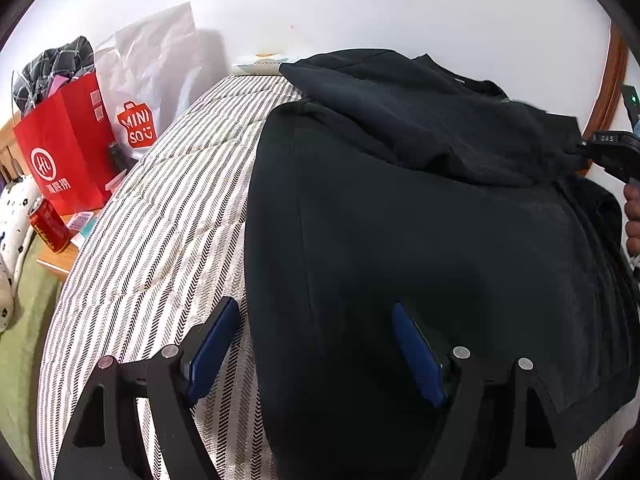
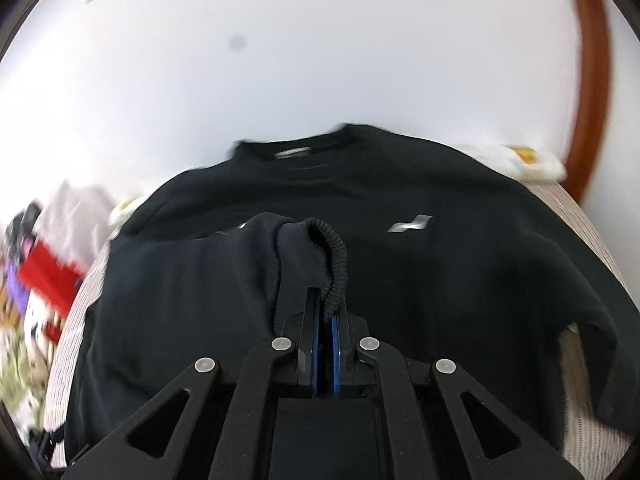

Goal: Fold small clothes

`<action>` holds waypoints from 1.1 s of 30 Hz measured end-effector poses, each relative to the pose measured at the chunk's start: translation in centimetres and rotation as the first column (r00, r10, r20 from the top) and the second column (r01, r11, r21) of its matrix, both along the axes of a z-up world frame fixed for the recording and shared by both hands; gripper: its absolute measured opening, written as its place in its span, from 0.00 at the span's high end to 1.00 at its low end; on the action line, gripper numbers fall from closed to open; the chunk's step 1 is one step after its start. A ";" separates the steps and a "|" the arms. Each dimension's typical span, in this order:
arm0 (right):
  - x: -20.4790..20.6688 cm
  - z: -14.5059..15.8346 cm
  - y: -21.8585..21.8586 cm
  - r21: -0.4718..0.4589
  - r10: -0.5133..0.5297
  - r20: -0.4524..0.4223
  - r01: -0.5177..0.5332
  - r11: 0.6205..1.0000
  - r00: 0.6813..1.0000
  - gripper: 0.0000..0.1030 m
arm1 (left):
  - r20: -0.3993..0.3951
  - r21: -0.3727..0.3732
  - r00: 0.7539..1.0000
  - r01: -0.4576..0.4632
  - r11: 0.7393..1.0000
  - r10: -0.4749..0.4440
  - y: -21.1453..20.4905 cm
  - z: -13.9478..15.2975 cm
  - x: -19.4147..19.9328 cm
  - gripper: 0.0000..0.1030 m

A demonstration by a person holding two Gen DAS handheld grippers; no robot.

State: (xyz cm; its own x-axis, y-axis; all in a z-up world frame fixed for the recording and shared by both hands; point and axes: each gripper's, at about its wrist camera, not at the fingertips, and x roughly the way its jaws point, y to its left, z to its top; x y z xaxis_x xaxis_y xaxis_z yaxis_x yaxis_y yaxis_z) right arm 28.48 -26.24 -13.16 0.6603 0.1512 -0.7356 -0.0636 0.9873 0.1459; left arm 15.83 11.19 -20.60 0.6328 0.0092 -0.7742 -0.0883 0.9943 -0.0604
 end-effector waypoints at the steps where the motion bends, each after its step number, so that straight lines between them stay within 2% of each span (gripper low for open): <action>1: 0.3 -0.2 -1.2 -0.002 -0.025 -0.007 0.025 1.000 1.000 0.95 | -0.002 0.007 1.000 0.001 1.000 -0.001 -0.1 0.0 0.0 0.24; 3: 0.7 -1.0 -3.2 0.002 -0.053 -0.041 0.053 0.999 0.998 0.92 | -0.003 0.007 1.000 0.005 1.000 -0.005 -0.1 -0.1 0.0 0.22; 6: 0.7 -1.8 -4.6 -0.042 -0.097 -0.080 0.094 0.995 0.992 0.85 | -0.007 0.014 1.000 0.002 1.000 -0.002 -0.1 0.0 -0.1 0.20; 8: -0.4 -1.9 -5.7 -0.070 -0.115 -0.102 0.108 0.992 0.988 0.72 | -0.025 0.027 1.000 0.008 1.000 -0.007 -0.3 0.0 -0.4 0.19; 9: -1.3 -1.9 -6.1 -0.072 -0.123 -0.105 0.116 0.991 0.987 0.59 | -0.038 0.025 0.999 0.010 1.000 -0.009 -0.2 0.1 -0.6 0.19; 10: -2.1 -1.9 -6.7 -0.072 -0.130 -0.101 0.123 0.990 0.986 0.52 | -0.049 0.015 0.999 0.011 1.000 -0.011 -0.1 0.2 -0.8 0.19; 14: -7.4 -2.2 -8.9 -0.131 -0.147 -0.108 0.133 0.982 0.983 0.47 | -0.057 -0.038 0.998 0.017 0.999 -0.019 0.9 0.4 -2.2 0.19; 16: -10.2 -2.9 -9.9 -0.158 -0.153 -0.130 0.132 0.979 0.980 0.43 | -0.053 -0.035 0.998 0.025 0.999 -0.027 0.9 0.5 -3.1 0.20; 20: -15.2 -4.1 -12.1 -0.181 -0.166 -0.170 0.135 0.974 0.971 0.41 | -0.041 -0.022 0.998 0.043 0.999 -0.044 0.5 0.5 -4.8 0.24; 23: -18.3 -5.1 -13.1 -0.147 -0.167 -0.201 0.139 0.979 0.965 0.40 | -0.019 -0.009 0.999 0.039 0.999 -0.039 0.4 0.5 -5.8 0.34; 26: -21.0 -6.2 -13.7 -0.099 -0.148 -0.221 0.129 0.987 0.964 0.40 | 0.004 -0.022 1.000 0.021 1.000 -0.021 0.7 0.5 -6.6 0.47; 29: -22.9 -6.1 -13.2 -0.076 -0.130 -0.186 0.118 0.990 0.974 0.40 | 0.012 -0.035 1.000 0.011 0.999 -0.011 0.9 0.5 -6.8 0.60; 30: -23.2 -6.1 -13.0 -0.070 -0.123 -0.181 0.112 0.991 0.976 0.40 | 0.015 -0.037 1.000 0.016 0.999 -0.016 0.8 0.5 -6.8 0.71; 32: -23.7 -6.2 -12.2 -0.062 -0.100 -0.162 0.091 0.994 0.982 0.46 | 0.013 -0.045 1.000 0.018 0.999 -0.018 0.7 0.5 -6.9 0.76; 33: -23.8 -6.3 -11.8 -0.069 -0.091 -0.148 0.082 0.994 0.985 0.59 | 0.010 -0.043 1.000 0.010 0.999 -0.010 0.6 0.6 -6.9 0.80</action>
